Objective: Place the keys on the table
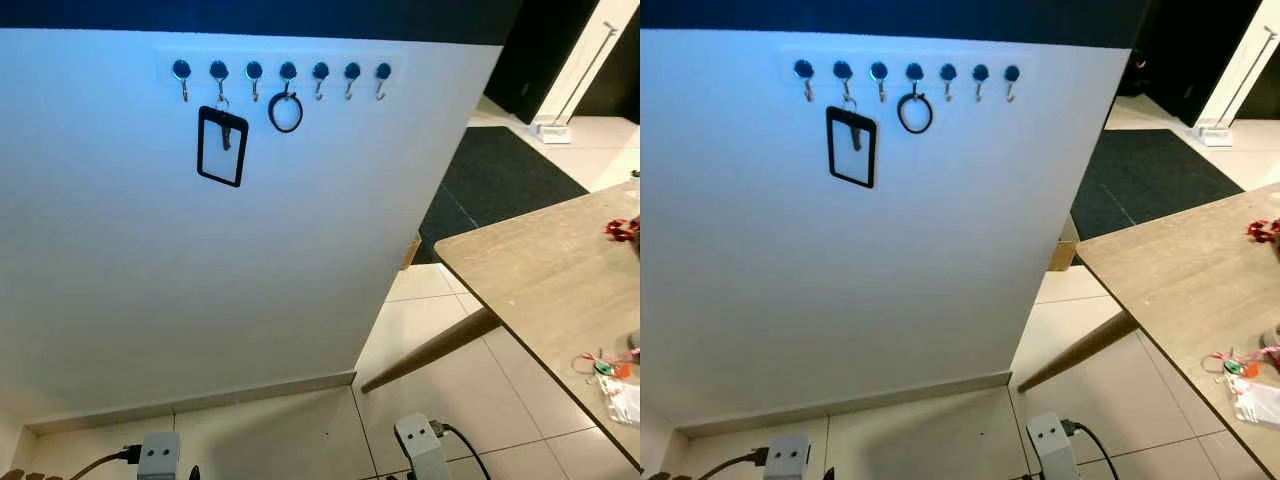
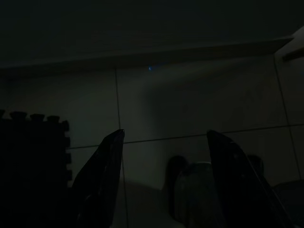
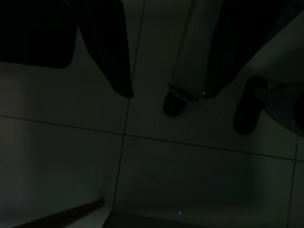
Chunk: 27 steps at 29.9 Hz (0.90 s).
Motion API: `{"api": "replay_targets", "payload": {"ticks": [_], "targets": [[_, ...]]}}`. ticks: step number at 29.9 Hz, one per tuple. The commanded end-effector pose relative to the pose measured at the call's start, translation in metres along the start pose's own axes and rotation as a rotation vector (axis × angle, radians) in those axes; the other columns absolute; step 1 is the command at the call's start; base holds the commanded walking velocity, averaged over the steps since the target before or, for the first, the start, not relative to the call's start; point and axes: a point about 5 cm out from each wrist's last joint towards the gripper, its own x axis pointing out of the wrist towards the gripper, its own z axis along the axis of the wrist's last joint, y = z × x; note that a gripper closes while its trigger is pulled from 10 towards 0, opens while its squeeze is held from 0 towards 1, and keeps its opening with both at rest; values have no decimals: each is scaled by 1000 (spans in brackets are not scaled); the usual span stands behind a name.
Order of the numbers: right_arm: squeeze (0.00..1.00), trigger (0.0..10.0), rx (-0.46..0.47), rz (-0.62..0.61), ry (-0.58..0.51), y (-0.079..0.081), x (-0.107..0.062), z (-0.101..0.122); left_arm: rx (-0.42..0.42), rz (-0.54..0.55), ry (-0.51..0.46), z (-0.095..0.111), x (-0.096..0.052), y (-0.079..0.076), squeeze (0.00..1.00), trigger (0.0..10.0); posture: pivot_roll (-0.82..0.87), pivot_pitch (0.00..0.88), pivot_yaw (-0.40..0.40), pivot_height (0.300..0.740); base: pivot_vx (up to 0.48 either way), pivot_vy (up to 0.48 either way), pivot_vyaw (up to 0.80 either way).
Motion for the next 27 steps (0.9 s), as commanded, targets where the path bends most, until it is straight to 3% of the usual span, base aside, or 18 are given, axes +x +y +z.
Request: {"api": "replay_targets", "payload": {"ticks": [1, 6, 13, 27], "targets": [[0, 10000, 18, -10, 15, -1, -1, -5, 22, 4, 30, -6, -3, 4, 0, 10000, 93, 66, -72, 740, 0, 0, 0], [0, 10000, 13, -9, 13, -2, -1, -4, 26, 11, 35, -7, -3, 4, 0, 10000, 94, 62, -76, 740, 0, 0, 0], [0, 10000, 11, -10, 3, -2, 0, 1, 23, 11, 24, -6, -3, 2, 0, 10000, 93, 59, -76, 740, 0, -463, 0], [0, 10000, -22, 24, -4, 3, 1, 3, 13, 31, 38, -7, -3, 5, 0, 10000, 93, 64, -77, 740, 0, 0, 0]]}}
